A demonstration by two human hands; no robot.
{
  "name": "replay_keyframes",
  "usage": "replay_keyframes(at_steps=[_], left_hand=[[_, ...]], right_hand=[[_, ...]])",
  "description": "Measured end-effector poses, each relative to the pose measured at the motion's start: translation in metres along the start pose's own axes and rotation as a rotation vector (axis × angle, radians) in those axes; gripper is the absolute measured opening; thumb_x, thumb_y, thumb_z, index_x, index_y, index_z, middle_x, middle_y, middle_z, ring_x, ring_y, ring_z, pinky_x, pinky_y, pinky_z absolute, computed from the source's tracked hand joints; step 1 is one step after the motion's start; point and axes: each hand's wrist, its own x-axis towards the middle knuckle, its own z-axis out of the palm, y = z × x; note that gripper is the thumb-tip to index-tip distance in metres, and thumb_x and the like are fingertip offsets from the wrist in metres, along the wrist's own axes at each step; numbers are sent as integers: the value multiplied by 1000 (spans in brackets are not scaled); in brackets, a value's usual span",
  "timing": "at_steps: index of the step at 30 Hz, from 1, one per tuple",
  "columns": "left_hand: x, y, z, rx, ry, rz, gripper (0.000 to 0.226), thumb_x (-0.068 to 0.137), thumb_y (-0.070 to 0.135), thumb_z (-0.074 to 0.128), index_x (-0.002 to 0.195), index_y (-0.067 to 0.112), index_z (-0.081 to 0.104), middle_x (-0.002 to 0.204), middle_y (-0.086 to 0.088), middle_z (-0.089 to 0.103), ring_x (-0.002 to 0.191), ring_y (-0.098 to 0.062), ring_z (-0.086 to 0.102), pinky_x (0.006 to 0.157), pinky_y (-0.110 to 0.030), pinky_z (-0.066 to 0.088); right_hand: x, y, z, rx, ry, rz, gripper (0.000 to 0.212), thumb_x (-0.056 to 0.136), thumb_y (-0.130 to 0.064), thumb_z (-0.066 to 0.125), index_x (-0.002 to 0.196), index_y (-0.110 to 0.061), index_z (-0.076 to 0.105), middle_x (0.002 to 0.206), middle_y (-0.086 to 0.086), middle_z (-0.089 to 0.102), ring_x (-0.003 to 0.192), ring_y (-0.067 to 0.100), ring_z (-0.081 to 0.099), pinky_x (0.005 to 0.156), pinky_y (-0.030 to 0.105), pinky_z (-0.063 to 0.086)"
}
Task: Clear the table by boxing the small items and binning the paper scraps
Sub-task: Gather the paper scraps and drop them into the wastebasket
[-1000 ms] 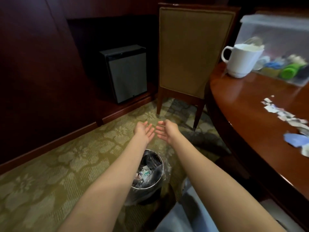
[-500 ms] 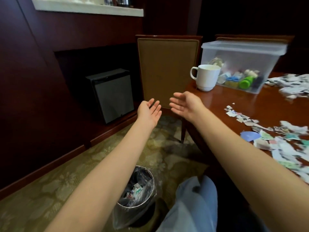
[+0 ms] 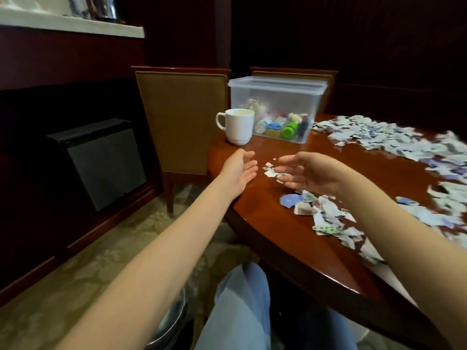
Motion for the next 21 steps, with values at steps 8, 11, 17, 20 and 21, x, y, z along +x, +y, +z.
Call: replay_keyframes(at_steps=[8,11,17,20,21], left_hand=[[-22,-22,15,1233,-589,276,83,83,46,64,147,33,12,156,5,9,144,-15,9,114,-34,17],[-30,-31,26,1513,-642,311,111,71,53,72,148,38,-7,158,5,-14,145,-17,-14,117,-43,2],[-34,-55,64,1712,-611,380,122,65,69,67,147,35,-16,156,-4,-23,143,-27,-23,115,-46,-9],[-25,-58,72,1735,-522,422,116,67,73,60,149,34,-13,156,-6,-22,143,-29,-22,115,-47,-9],[-22,-58,72,1737,-490,425,114,68,74,58,149,33,-11,156,-7,-21,143,-30,-21,115,-48,-9]], right_hand=[[-39,-2,-57,-298,-148,46,27,99,-13,34,96,-10,60,70,1,69,56,9,66,42,13,46],[-51,2,-74,-402,-172,66,28,99,-13,32,95,-10,60,69,2,68,55,10,65,37,13,40],[-53,16,-86,-364,170,-63,23,97,-12,40,90,-14,62,74,3,64,53,9,60,39,14,40],[-44,22,-92,-468,484,-201,23,96,-12,43,83,-16,61,85,4,62,64,13,54,53,20,44],[-39,24,-96,-519,585,-247,22,96,-12,43,85,-16,62,91,4,62,71,14,54,61,23,46]])
